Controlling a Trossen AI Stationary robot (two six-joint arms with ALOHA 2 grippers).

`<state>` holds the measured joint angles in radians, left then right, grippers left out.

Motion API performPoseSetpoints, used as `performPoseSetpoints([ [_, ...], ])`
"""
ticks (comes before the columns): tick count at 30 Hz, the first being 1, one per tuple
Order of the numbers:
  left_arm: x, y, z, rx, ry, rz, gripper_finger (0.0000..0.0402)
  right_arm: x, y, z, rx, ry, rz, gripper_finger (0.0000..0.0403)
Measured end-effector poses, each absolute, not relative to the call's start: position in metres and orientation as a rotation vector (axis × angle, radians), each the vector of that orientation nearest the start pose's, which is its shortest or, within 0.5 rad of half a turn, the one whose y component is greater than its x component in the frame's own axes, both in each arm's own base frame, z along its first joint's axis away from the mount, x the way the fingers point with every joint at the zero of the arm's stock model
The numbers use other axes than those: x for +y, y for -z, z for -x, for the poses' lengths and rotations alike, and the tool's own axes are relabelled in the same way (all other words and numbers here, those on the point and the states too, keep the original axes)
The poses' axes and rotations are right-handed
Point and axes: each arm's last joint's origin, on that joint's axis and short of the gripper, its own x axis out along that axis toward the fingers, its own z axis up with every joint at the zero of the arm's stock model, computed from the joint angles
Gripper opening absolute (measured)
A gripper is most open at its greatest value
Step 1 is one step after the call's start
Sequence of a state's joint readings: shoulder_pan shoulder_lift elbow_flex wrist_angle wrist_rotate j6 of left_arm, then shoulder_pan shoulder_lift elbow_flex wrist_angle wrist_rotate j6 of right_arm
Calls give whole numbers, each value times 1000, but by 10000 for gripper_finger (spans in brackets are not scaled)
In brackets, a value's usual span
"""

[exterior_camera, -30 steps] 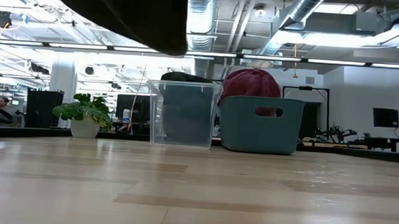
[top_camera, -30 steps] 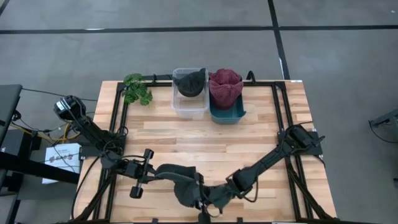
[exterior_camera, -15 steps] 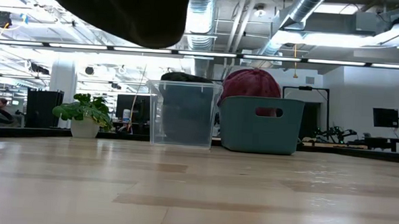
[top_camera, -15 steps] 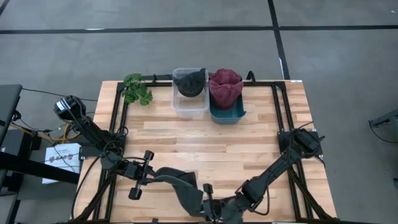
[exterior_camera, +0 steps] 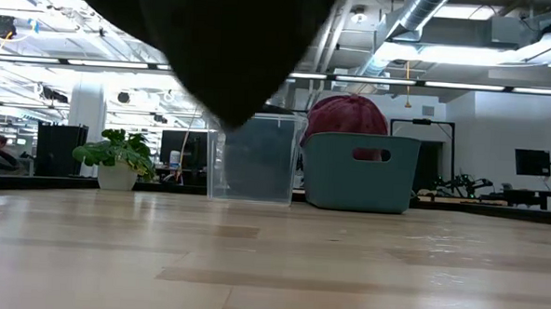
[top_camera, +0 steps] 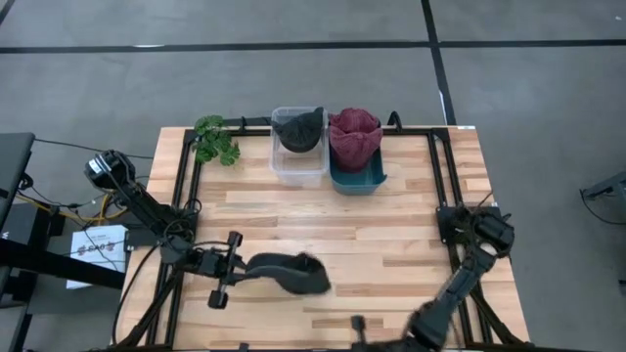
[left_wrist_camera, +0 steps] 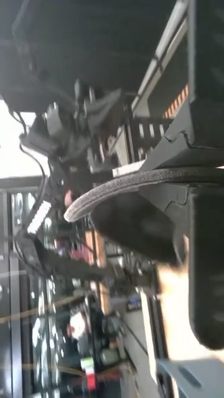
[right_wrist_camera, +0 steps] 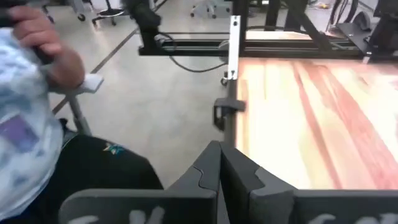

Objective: Pick & Place hat
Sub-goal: Put the black cap into the transparent bin

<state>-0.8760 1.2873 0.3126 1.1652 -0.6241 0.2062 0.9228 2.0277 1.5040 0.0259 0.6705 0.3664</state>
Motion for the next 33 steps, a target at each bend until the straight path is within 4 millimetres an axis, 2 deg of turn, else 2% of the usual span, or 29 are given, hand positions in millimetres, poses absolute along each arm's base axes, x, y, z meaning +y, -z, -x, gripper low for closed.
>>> performPoseSetpoints([
  [4, -162, -205, -155, -169, 265, -74, 15, 357, -226, -278, 325, 6, 72, 0],
  [8, -162, -205, -155, -171, 269, -73, 15, 351, -225, -269, 231, 280, 181, 0],
  [13, -162, -206, -155, -172, 276, -70, 15, 340, -222, -267, 160, 474, 234, 0],
  [19, -162, -206, -155, -174, 284, -70, 15, 311, -214, -286, 165, 584, 193, 0],
  [28, -163, -208, -153, -187, 317, -55, 15, 249, -196, -303, 354, 723, 66, 0],
  [33, -163, -211, -152, -206, 351, -46, 15, 227, -192, -316, 457, 768, 38, 0],
])
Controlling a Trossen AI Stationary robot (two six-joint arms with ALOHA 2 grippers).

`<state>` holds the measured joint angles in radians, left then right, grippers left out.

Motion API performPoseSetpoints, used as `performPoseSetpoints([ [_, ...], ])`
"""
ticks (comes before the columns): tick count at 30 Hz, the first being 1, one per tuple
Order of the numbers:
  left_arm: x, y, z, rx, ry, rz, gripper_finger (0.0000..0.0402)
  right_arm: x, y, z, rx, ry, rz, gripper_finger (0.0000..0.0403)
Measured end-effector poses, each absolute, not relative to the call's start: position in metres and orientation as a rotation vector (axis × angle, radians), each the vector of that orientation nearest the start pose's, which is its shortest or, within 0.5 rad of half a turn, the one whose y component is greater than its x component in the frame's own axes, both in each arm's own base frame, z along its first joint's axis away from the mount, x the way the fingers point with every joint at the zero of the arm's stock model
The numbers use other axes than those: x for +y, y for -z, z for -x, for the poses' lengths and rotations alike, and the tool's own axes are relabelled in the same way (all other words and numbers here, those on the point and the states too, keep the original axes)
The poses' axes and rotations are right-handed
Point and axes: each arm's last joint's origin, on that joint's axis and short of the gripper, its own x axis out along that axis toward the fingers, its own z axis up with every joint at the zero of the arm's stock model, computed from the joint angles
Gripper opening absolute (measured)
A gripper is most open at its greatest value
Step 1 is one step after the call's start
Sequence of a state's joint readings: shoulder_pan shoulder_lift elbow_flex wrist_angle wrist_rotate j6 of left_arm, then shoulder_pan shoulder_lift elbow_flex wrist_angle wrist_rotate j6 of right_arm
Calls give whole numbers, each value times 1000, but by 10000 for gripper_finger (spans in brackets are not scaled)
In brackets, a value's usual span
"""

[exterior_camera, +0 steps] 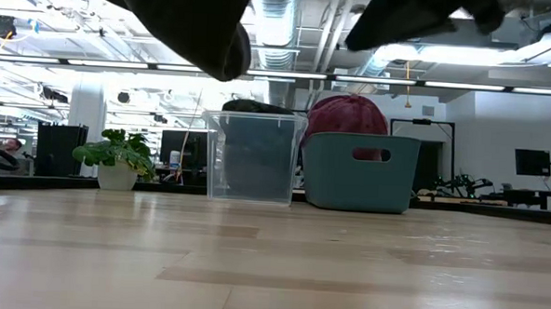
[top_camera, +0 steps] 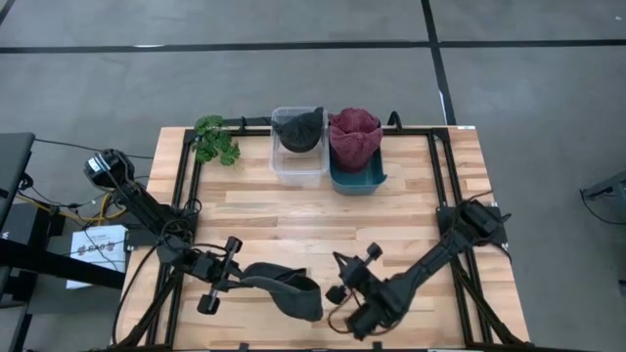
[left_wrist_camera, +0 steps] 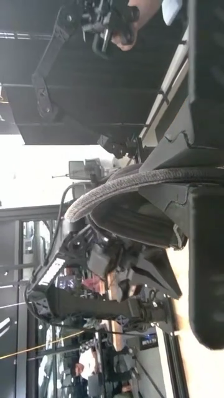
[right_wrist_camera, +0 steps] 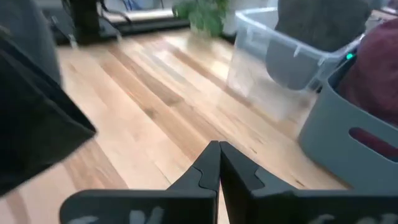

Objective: Pick & Place hat
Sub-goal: Put the black cap into the transparent bin

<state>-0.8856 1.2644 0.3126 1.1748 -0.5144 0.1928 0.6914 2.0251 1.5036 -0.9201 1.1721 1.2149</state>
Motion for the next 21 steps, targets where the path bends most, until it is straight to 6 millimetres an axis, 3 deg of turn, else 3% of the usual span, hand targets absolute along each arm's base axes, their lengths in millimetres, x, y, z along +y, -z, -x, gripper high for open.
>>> performPoseSetpoints([
  [7, -163, -211, -152, -206, 351, -47, 15, 222, -194, -341, 535, 666, 82, 0],
  [21, -163, -211, -151, -205, 354, -47, 15, 246, -216, -371, 451, 309, 145, 0],
])
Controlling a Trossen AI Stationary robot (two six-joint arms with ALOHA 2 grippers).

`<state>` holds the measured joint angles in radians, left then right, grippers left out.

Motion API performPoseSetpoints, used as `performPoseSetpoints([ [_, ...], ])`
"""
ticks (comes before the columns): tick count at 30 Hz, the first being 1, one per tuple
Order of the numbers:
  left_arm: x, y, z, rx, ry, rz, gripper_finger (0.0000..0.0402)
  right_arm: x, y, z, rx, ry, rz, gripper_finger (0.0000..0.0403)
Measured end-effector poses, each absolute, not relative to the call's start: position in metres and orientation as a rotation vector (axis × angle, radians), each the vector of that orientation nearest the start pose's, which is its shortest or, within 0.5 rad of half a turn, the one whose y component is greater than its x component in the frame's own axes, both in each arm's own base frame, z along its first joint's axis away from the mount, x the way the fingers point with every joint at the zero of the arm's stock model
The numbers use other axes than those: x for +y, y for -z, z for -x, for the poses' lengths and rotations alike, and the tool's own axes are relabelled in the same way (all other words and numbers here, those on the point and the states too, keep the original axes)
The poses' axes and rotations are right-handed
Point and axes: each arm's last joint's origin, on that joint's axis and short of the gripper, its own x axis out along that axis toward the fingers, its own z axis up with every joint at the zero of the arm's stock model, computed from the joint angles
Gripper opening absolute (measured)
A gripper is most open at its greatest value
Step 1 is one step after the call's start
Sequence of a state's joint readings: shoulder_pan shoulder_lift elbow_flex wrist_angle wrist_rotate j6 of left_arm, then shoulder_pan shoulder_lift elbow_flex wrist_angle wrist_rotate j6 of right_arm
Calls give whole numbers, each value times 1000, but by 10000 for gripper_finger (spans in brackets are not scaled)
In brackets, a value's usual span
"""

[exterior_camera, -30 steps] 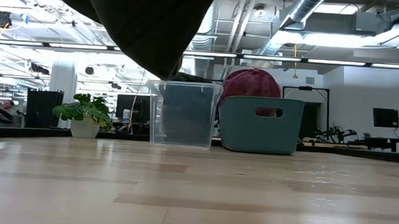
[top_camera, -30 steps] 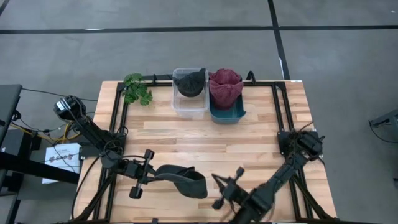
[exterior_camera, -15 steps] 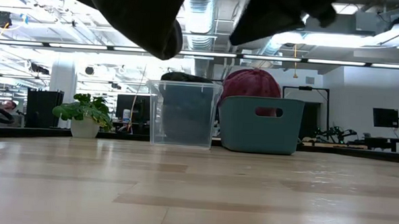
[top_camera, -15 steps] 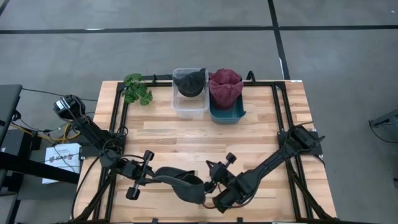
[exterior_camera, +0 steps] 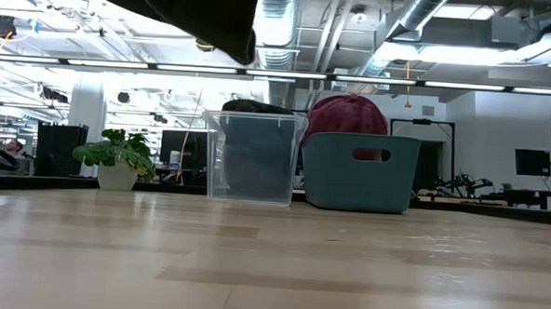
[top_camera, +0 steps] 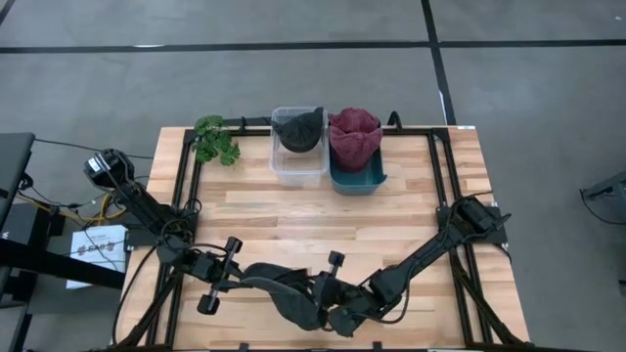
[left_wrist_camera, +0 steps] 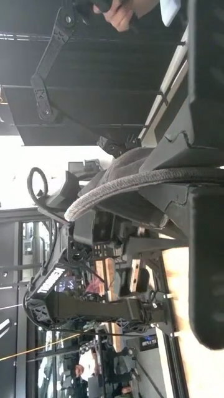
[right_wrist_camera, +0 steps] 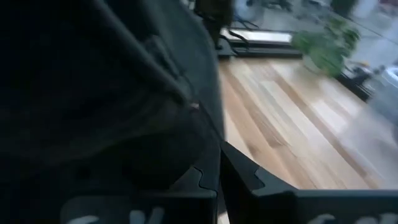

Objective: Pick & Place hat
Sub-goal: Put the black cap into the transparent bin

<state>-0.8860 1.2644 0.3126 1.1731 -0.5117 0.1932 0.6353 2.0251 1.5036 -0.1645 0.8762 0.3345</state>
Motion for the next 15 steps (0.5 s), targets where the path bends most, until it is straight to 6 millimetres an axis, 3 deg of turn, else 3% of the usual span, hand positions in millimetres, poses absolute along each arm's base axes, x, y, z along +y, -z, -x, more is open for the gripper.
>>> performPoseSetpoints([
  [6, -163, -211, -152, -202, 352, -50, 15, 244, -206, -360, 539, 357, 212, 0],
  [11, -163, -211, -152, -202, 350, -49, 15, 226, -194, -346, 624, 541, 180, 0],
  [15, -163, -211, -152, -202, 350, -49, 15, 213, -191, -330, 592, 726, 164, 0],
])
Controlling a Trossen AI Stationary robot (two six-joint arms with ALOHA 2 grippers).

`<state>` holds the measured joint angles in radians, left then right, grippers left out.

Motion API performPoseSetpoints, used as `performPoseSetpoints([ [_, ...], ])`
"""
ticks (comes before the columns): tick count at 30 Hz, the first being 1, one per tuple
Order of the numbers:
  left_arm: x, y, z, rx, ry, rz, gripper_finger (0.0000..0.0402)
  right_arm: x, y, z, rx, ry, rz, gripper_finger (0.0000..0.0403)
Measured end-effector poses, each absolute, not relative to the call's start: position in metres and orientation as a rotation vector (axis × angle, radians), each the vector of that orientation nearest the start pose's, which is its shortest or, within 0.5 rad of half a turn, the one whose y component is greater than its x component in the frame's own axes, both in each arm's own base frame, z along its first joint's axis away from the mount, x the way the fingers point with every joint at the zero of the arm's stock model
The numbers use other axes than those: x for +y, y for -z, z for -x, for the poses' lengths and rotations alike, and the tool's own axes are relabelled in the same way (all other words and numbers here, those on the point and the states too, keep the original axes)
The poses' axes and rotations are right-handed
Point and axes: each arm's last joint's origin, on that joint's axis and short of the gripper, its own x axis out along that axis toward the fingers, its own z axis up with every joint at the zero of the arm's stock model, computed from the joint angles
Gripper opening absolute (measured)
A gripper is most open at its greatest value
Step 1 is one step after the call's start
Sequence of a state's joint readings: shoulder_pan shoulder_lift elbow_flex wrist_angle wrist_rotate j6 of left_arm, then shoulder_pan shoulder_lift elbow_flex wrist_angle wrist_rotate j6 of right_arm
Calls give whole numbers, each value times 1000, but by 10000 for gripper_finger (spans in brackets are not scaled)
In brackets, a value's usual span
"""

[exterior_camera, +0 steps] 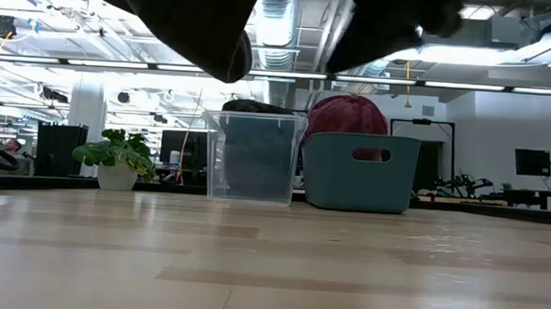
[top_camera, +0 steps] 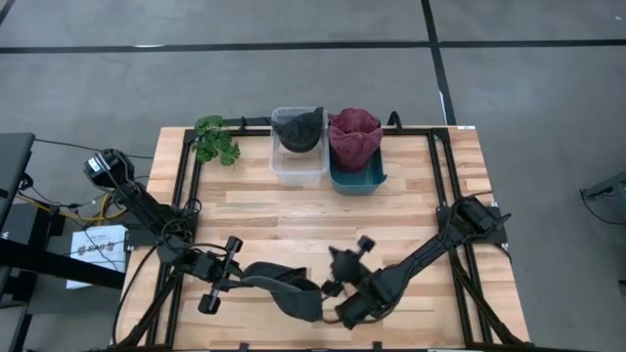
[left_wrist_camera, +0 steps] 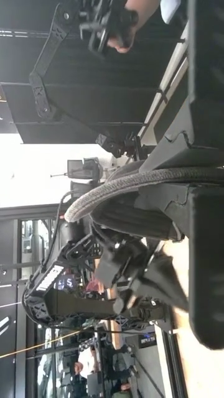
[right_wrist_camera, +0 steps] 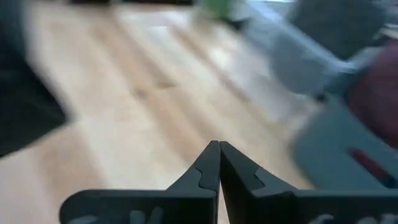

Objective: Pick & Place hat
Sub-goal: Put the black cap into the transparent bin

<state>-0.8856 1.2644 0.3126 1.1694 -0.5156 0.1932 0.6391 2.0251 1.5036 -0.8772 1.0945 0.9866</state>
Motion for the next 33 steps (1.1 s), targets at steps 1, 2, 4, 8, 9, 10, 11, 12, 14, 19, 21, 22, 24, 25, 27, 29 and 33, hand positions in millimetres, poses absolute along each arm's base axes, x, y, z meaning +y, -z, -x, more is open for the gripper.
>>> performPoseSetpoints([
  [1, -163, -211, -152, -202, 350, -49, 15, 212, -191, -324, 574, 765, 164, 0],
  [2, -163, -210, -152, -201, 350, -50, 15, 212, -191, -317, 547, 799, 150, 0],
  [4, -163, -210, -152, -201, 350, -50, 15, 213, -192, -303, 495, 851, 108, 0],
  [8, -163, -210, -152, -194, 351, -56, 15, 229, -195, -284, 391, 838, 47, 0],
  [9, -163, -209, -152, -193, 352, -57, 15, 235, -195, -281, 373, 815, 45, 0],
  [10, -163, -210, -152, -193, 351, -57, 15, 242, -195, -276, 362, 787, 42, 0],
  [11, -163, -210, -152, -193, 351, -57, 15, 249, -195, -273, 360, 760, 41, 0],
  [12, -163, -210, -152, -193, 351, -57, 15, 256, -195, -268, 359, 734, 40, 0],
  [14, -163, -210, -152, -193, 351, -57, 15, 269, -194, -261, 350, 684, 21, 0],
  [19, -163, -210, -152, -194, 350, -56, 15, 299, -195, -252, 321, 561, -18, 7],
  [21, -162, -210, -153, -195, 345, -56, 14, 309, -197, -252, 306, 519, -28, 21],
  [22, -162, -210, -153, -196, 343, -56, 15, 313, -198, -253, 299, 502, -31, 31],
  [24, -161, -210, -154, -200, 337, -52, 15, 319, -201, -257, 287, 477, -33, 55],
  [25, -160, -211, -154, -202, 334, -51, 15, 320, -202, -261, 283, 469, -25, 68],
  [27, -160, -211, -155, -202, 332, -51, 15, 319, -204, -268, 277, 464, -10, 97],
  [29, -160, -211, -154, -207, 333, -46, 16, 317, -205, -277, 273, 466, -8, 127],
  [33, -160, -214, -154, -231, 329, -31, 16, 312, -205, -295, 337, 413, 16, 185],
])
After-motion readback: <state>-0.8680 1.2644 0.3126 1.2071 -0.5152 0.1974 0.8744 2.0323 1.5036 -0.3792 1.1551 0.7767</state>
